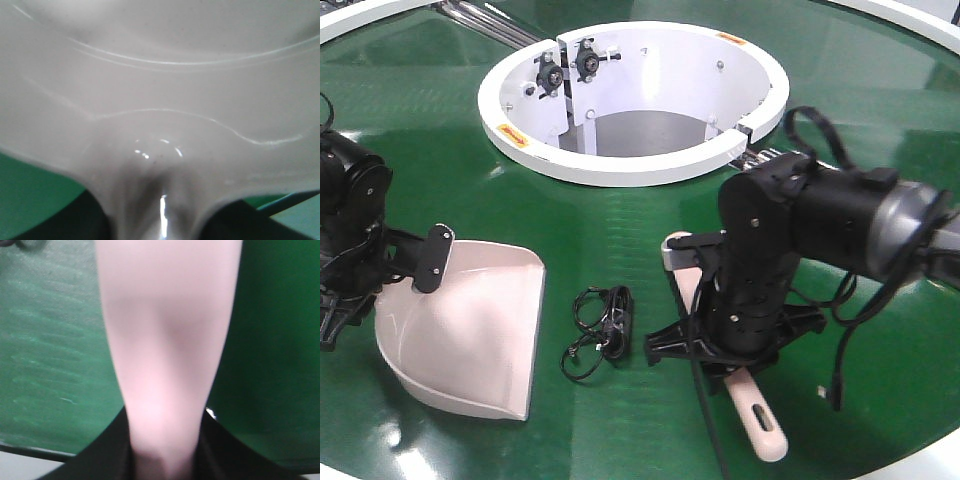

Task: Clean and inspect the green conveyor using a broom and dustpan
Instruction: 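Sweep the black cable with the brush toward the dustpan in the left gripper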

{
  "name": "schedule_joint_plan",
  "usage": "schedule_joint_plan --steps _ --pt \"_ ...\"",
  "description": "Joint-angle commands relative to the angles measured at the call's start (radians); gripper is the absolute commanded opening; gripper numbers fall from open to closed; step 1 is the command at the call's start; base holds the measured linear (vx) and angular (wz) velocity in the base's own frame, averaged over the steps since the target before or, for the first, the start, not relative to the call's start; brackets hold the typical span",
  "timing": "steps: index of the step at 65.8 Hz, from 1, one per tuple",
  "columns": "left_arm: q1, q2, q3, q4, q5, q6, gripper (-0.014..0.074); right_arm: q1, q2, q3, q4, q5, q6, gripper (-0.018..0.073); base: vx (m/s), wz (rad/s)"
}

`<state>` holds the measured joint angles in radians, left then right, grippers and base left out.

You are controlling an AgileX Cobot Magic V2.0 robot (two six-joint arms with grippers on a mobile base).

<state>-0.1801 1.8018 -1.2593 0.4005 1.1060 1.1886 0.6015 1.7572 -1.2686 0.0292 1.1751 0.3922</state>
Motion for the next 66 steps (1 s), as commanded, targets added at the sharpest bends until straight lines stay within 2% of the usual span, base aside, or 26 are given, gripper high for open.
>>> schedule_joint_plan --steps 1,22,42,56,66 --pt "-0.008 -0.046 -0.029 0.021 0.007 -0.011 -0.0006 0.016 0.003 -0.046 0.009 0.015 0.019 -0.0004 0.00 0.00" --pt "-0.008 -0.046 -0.029 0.021 0.007 -0.011 -0.0006 0.031 0.134 -0.200 0.047 0.116 0.029 -0.0004 0.00 0.00" --pt "-0.008 -0.046 -0.029 0.021 0.007 -0.011 -0.0006 0.031 0.202 -0.205 0.184 0.113 0.001 -0.0004 0.00 0.00" --pt "-0.008 -0.046 -0.029 0.020 0.007 -0.011 -0.0006 0.076 0.248 -0.256 0.218 0.099 -0.024 -0.0004 0.00 0.00" --pt "-0.008 -0.046 -0.029 0.020 0.007 -0.011 -0.0006 0.128 0.318 -0.390 0.253 0.116 -0.050 -0.0004 0.00 0.00"
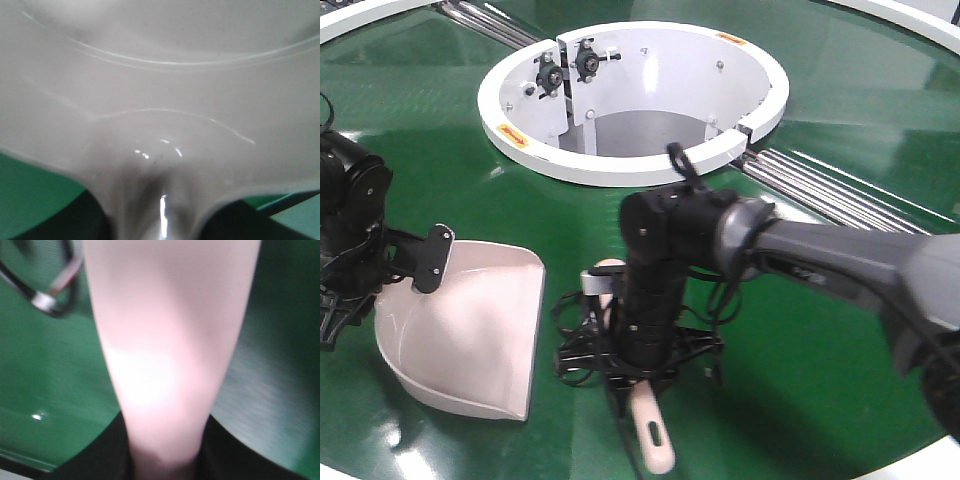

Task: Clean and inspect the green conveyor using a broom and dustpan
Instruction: 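Sweep the black cable with the brush toward the dustpan in the left gripper, then move the brush back and set it down on the conveyor with the right gripper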

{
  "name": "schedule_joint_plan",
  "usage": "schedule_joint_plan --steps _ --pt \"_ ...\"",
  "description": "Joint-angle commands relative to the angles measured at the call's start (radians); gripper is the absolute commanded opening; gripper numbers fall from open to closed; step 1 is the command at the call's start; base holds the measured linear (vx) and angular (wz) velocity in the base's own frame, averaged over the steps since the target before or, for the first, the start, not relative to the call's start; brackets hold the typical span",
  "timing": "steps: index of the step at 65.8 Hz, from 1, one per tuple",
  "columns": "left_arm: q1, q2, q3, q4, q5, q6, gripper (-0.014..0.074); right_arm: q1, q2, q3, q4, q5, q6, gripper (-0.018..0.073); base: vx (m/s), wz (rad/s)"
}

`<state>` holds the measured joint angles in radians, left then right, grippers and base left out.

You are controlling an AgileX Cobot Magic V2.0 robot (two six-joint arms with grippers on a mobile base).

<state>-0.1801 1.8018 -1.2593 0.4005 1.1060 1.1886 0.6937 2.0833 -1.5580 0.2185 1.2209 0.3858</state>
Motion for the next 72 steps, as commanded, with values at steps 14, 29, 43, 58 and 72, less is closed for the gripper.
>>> schedule_joint_plan --steps 14,29,43,58,72 --pt "-0.008 -0.046 -0.029 0.020 0.007 -0.011 -0.0006 0.093 0.092 -0.316 0.230 0.071 -0.142 -0.0004 0.00 0.00" --pt "-0.008 -0.046 -0.029 0.020 0.007 -0.011 -0.0006 0.110 0.107 -0.429 0.222 0.071 -0.142 -0.0004 0.00 0.00" --pt "-0.008 -0.046 -0.029 0.020 0.008 -0.011 -0.0006 0.087 0.068 -0.422 0.112 0.071 -0.128 -0.0004 0.00 0.00" --pt "-0.008 -0.046 -0.029 0.020 0.007 -0.011 -0.0006 -0.023 -0.082 -0.264 -0.046 0.071 -0.132 -0.0004 0.00 0.00" --pt "-0.008 -0.046 -0.029 0.020 0.007 -0.011 -0.0006 -0.207 -0.249 -0.052 -0.091 0.071 -0.254 -0.0004 0.00 0.00"
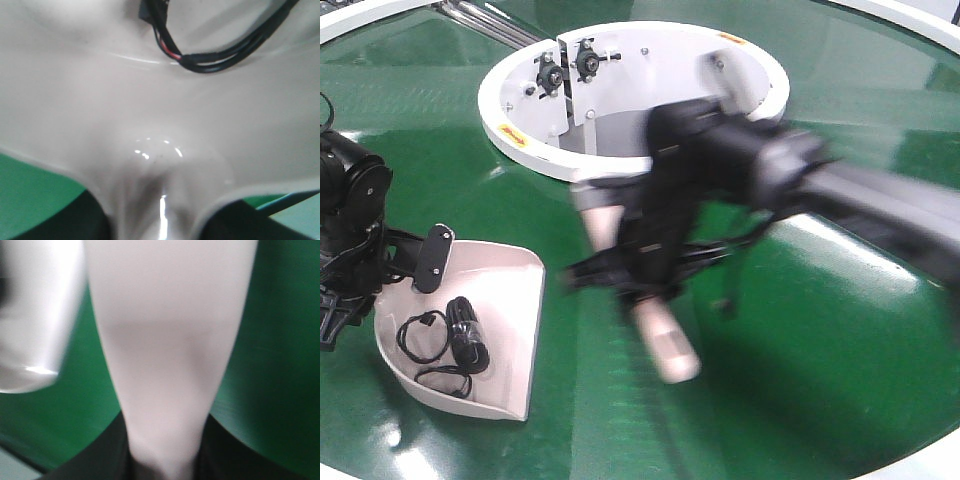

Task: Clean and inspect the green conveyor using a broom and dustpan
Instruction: 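Move the brush back and set it down on the conveyor with the right gripper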

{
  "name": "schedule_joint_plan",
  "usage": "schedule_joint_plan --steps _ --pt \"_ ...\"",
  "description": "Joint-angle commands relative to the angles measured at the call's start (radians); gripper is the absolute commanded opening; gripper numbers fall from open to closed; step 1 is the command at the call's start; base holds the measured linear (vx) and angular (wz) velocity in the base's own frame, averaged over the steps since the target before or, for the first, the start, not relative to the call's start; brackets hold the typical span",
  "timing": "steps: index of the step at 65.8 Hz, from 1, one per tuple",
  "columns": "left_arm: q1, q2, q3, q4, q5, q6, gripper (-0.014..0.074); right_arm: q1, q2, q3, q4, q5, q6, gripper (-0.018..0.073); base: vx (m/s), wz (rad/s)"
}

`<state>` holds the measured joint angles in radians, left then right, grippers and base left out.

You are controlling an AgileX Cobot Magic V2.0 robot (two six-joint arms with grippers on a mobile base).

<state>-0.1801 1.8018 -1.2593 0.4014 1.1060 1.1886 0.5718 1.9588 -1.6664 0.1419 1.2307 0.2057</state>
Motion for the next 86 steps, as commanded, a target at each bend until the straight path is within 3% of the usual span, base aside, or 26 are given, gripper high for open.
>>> schedule_joint_plan --steps 1,13,25,38,86 --pt "-0.008 -0.046 -0.029 0.019 0.007 -0.011 -0.0006 -0.101 -0.135 0.070 -0.015 0.061 -0.086 -0.0004 0.00 0.00" --pt "-0.008 -0.046 -0.029 0.019 0.007 -0.011 -0.0006 -0.263 -0.203 0.205 -0.027 0.061 -0.199 -0.0004 0.00 0.00" --pt "-0.008 -0.046 -0.029 0.019 0.007 -0.011 -0.0006 -0.330 -0.206 0.311 -0.148 0.057 -0.248 -0.0004 0.00 0.00" --pt "-0.008 -0.046 -0.029 0.019 0.007 -0.011 -0.0006 -0.330 -0.191 0.376 -0.194 0.030 -0.243 -0.0001 0.00 0.00" --pt "-0.008 -0.046 -0.029 0.019 0.007 -0.011 -0.0006 -0.330 -0.091 0.384 -0.131 0.022 -0.237 0.0013 0.00 0.00"
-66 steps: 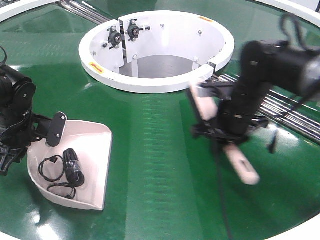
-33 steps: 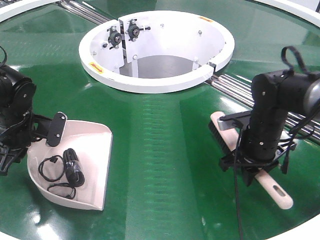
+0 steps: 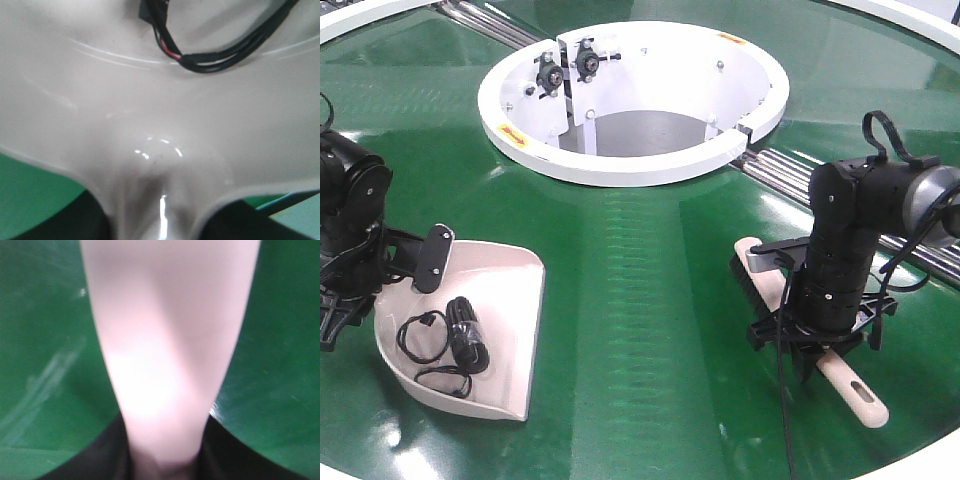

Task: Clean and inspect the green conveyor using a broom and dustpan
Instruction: 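Move the brush back and set it down on the conveyor with the right gripper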

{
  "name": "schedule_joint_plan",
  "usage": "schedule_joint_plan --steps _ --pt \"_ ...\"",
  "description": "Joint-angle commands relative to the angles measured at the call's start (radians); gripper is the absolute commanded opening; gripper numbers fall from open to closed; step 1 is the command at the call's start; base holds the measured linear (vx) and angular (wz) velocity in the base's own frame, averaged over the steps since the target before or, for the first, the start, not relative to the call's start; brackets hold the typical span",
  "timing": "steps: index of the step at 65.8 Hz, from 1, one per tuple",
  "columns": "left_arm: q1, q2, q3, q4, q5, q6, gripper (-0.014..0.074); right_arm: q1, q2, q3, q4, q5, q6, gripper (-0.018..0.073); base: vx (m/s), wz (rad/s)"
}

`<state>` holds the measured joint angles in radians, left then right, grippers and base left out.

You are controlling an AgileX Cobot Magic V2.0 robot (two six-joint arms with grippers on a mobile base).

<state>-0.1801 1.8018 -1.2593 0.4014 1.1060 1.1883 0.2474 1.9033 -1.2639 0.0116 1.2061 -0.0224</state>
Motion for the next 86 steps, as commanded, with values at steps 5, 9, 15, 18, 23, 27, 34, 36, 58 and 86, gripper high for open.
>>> schedule_joint_plan --steps 5,9,15,18,23,27,34,36,58,86 --pt "-0.008 -0.046 -0.029 0.019 0.007 -0.011 -0.0006 -0.005 -0.036 -0.018 0.000 0.051 -0.009 0.0014 0.00 0.00" --pt "-0.008 -0.046 -0.029 0.019 0.007 -0.011 -0.0006 -0.005 -0.036 -0.018 0.000 0.054 -0.011 0.0015 0.00 0.00" --pt "-0.008 -0.046 -0.029 0.019 0.007 -0.011 -0.0006 -0.005 -0.036 -0.018 0.000 0.060 -0.013 0.0017 0.00 0.00" --pt "-0.008 -0.046 -0.029 0.019 0.003 -0.011 -0.0006 -0.005 -0.036 -0.018 0.000 0.060 -0.014 0.0016 0.00 0.00" --pt "-0.008 -0.046 -0.029 0.019 -0.027 -0.011 -0.0006 -0.005 -0.036 -0.018 0.000 0.059 -0.014 0.0020 0.00 0.00" --pt "-0.008 -0.046 -0.029 0.019 -0.052 -0.011 -0.0006 -0.005 -0.036 -0.018 0.000 0.059 -0.014 0.0022 0.00 0.00" --pt "-0.008 -0.046 -0.029 0.019 -0.061 -0.011 -0.0006 -0.005 -0.036 -0.018 0.000 0.063 -0.014 0.0029 0.00 0.00" --pt "-0.008 -0.046 -0.029 0.019 -0.060 -0.011 -0.0006 -0.005 -0.036 -0.018 0.000 0.064 -0.014 0.0032 0.00 0.00" --pt "-0.008 -0.046 -0.029 0.019 -0.048 -0.017 0.0018 -0.005 -0.036 -0.018 0.000 0.066 -0.020 0.0074 0.00 0.00" --pt "-0.008 -0.047 -0.029 -0.033 -0.013 -0.053 0.0267 -0.005 -0.036 -0.018 -0.001 0.070 -0.026 0.0205 0.00 0.00"
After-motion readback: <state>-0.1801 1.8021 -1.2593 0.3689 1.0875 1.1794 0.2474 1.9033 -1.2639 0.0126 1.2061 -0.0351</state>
